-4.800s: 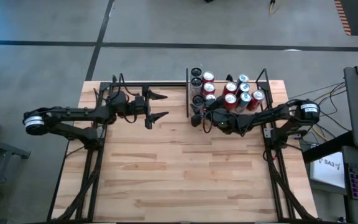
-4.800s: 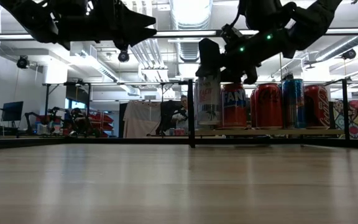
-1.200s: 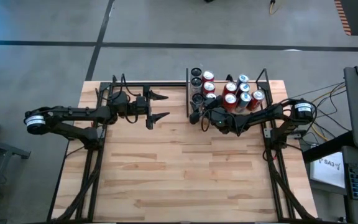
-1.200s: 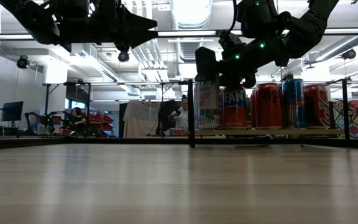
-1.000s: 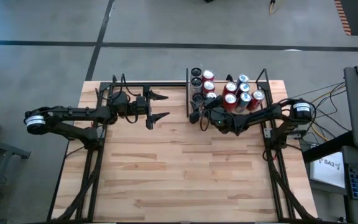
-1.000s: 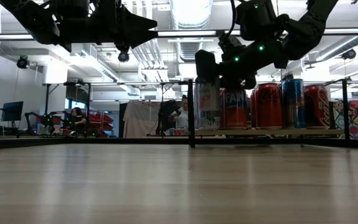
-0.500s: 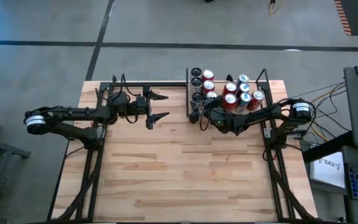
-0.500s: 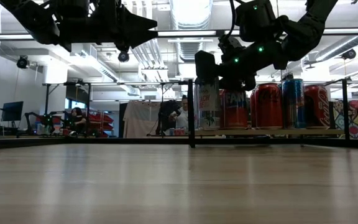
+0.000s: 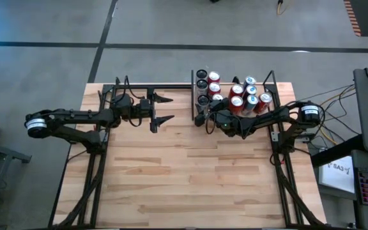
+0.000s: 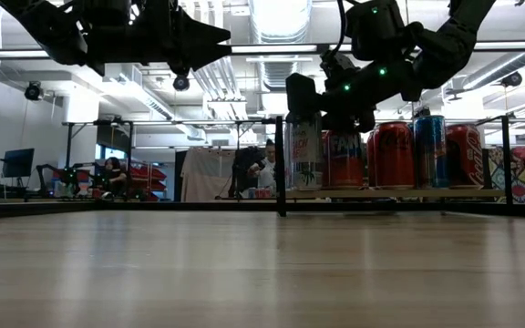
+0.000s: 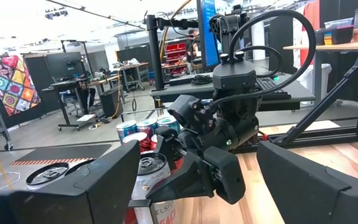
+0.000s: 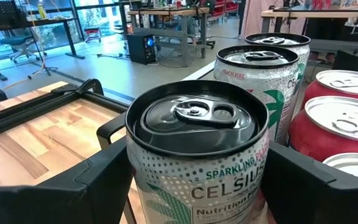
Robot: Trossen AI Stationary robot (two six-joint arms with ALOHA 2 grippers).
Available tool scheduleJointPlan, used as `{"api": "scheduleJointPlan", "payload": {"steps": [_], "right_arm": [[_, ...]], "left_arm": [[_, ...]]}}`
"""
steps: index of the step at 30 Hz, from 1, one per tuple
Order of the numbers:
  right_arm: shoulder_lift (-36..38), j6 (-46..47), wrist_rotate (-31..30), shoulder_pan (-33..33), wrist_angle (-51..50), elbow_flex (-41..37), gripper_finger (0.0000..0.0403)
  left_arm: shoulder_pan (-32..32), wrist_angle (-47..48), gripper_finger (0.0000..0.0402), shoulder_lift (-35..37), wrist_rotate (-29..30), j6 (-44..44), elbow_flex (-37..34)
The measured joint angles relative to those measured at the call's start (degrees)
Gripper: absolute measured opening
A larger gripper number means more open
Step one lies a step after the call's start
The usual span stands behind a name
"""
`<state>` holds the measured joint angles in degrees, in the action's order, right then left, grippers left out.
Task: Place canned beverage on shelf
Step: Put the white soda can on the shelf aligned with the other white soda cans
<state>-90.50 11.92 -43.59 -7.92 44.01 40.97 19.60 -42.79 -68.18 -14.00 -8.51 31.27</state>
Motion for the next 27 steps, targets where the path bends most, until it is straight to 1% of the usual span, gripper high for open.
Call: {"api": "scheduleJointPlan", "payload": {"steps": [20,27], "right_arm": [[0.1,-3.2,-1.4,0.0,3.0,0.0,0.0298],[0.1,-7.1,-1.6,0.0,3.0,2.6,0.0299]], "left_arm": [[0.0,0.0,0.0309,0.0,0.0,0.0,0.0],[0.0,0.0,0.0309,0.0,0.0,0.0,0.0]]}}
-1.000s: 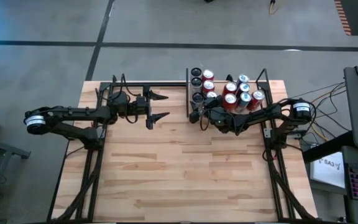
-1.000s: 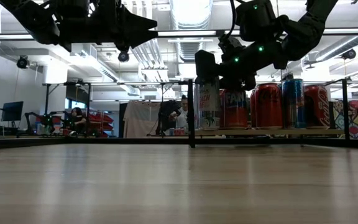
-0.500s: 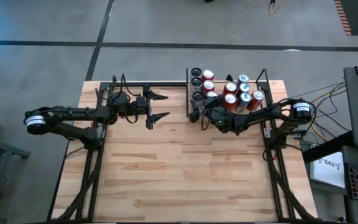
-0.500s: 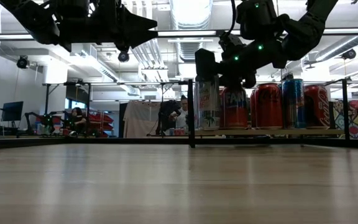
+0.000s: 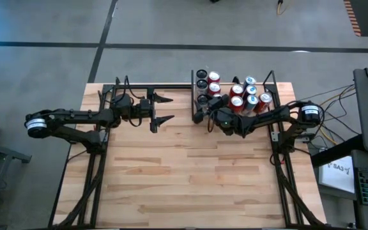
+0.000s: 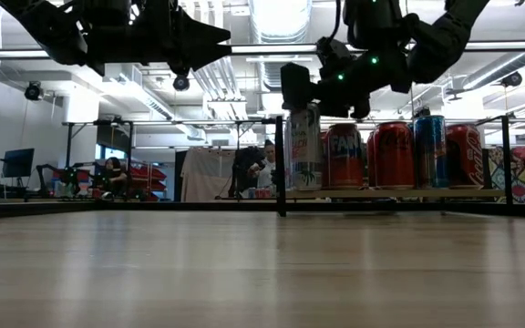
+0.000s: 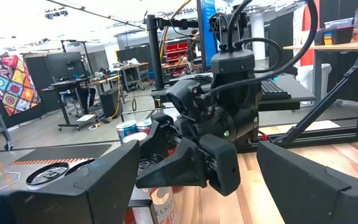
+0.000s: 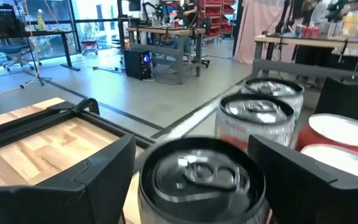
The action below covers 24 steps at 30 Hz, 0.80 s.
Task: Place canned beverage on shelf
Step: Put the white soda can on the shelf aligned with the other white soda cans
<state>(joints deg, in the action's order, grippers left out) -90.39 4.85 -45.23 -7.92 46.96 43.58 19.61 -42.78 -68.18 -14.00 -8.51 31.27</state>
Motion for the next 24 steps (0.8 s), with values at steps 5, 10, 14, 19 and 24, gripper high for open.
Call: {"api": "scheduleJointPlan", "payload": {"steps": [5,10,14,19,24], "right_arm": [[0.0,-3.8,-2.0,0.0,0.0,1.6,0.0298],[0.0,-6.5,-2.9,0.0,-0.1,2.9,0.0301],[0.2,-8.8,-2.8,0.0,-0.2,4.2,0.0302],[1.9,-10.5,-2.9,0.2,-0.5,5.1,0.0298],[5.4,-11.9,-2.8,1.2,-1.0,5.1,0.029]], "left_arm": [[0.0,0.0,0.0309,0.0,0.0,0.0,0.0],[0.0,0.1,0.0309,0.0,0.0,0.0,0.0],[0.0,0.1,0.0309,0.0,0.0,0.0,0.0],[0.0,0.1,0.0309,0.0,0.0,0.0,0.0],[0.0,0.1,0.0309,0.0,0.0,0.0,0.0]]}}
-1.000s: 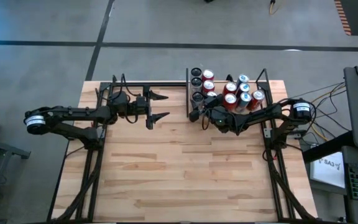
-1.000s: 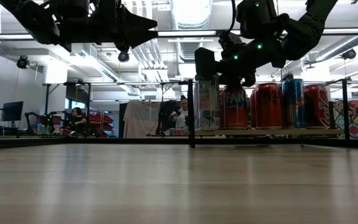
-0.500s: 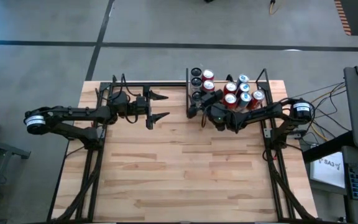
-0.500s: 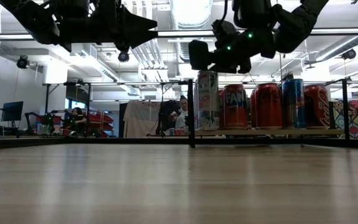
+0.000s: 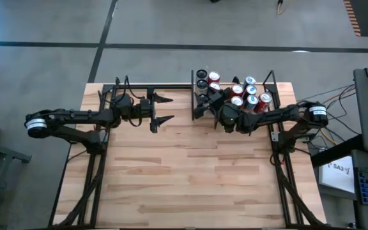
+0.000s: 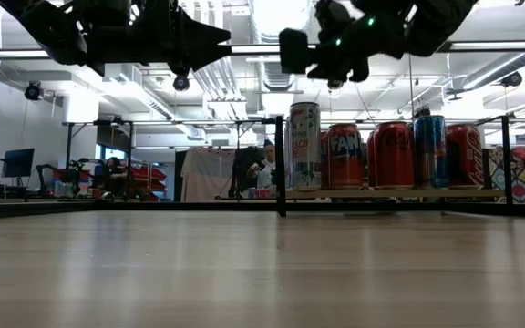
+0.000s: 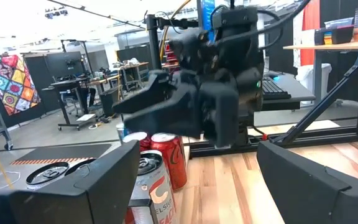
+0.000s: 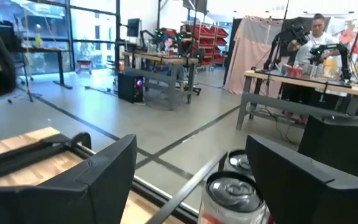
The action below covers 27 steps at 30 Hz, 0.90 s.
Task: Place canned beverage on shelf
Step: Put the white soda can on the shelf aligned with the other white soda cans
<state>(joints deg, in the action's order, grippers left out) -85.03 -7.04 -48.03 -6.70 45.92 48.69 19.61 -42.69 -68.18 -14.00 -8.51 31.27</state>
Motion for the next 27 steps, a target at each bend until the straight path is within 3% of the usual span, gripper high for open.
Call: {"api": "scheduleJointPlan", "payload": {"steps": [5,12,15,21,27], "right_arm": [[3.9,0.1,0.5,1.7,-8.3,2.2,0.0281],[7.1,10.1,5.6,2.0,-38.8,12.5,0.0246],[7.1,11.5,6.3,2.1,-47.5,16.3,0.0228],[7.5,11.0,9.8,2.7,-53.7,18.9,0.0189],[9.3,11.6,15.8,2.7,-55.8,18.4,0.0133]], "left_arm": [[0.0,-0.5,0.0309,0.0,0.0,0.1,0.0],[0.0,-1.5,0.0302,0.0,0.0,1.7,0.0],[-0.1,-0.8,0.0284,0.0,0.0,2.2,1.1],[-0.1,0.8,0.0232,0.0,0.0,3.2,3.1],[-0.1,2.1,0.0154,0.0,-0.1,3.7,4.6]]}}
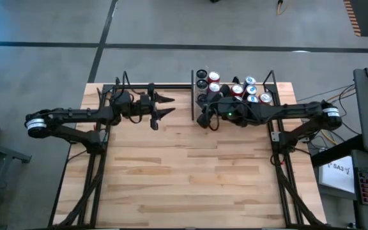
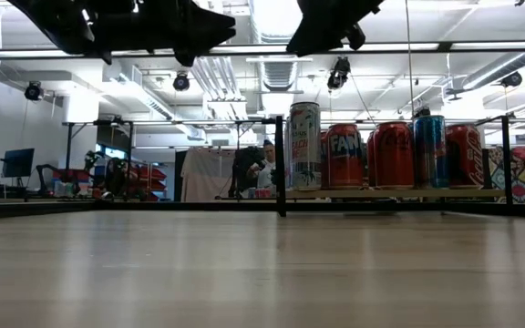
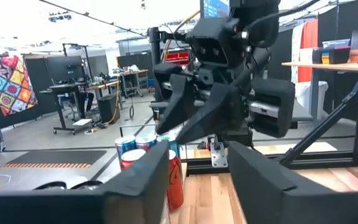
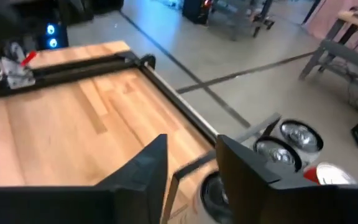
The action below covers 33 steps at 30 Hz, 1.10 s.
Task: Place canned beverage on shelf
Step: Put the white soda can on the shelf aligned with the other white soda cans
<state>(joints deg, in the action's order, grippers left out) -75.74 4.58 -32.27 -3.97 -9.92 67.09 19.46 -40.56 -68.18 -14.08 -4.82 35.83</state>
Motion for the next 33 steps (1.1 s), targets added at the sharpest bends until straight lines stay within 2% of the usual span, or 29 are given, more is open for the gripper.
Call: {"api": "scheduleJointPlan", "payload": {"steps": [4,10,15,20,27,33], "right_arm": [[1.4,1.4,2.1,0.0,-4.2,-0.1,0.0088],[3.3,3.2,5.8,0.0,-10.3,-0.1,0.0018],[4.1,6.2,6.8,-0.1,-16.6,-0.1,0.0009],[3.9,7.4,7.3,-0.6,-20.4,-0.3,0.0009],[3.6,5.3,15.3,-3.9,-18.1,-3.4,0.0009],[3.6,3.8,16.2,-7.0,-12.9,-7.6,0.0009]], "left_arm": [[0.0,1.2,0.0093,-1.3,-0.1,0.1,1.9],[0.0,2.7,0.0008,-9.3,-0.1,-0.1,7.1],[0.0,4.6,0.0007,-16.3,-0.1,-2.2,13.0],[0.1,10.8,0.0001,-22.3,-0.4,-5.0,19.5],[0.8,13.0,0.0,-26.8,-0.4,-7.1,23.3],[2.8,12.8,0.0,-27.2,0.1,-7.0,23.5]]}}
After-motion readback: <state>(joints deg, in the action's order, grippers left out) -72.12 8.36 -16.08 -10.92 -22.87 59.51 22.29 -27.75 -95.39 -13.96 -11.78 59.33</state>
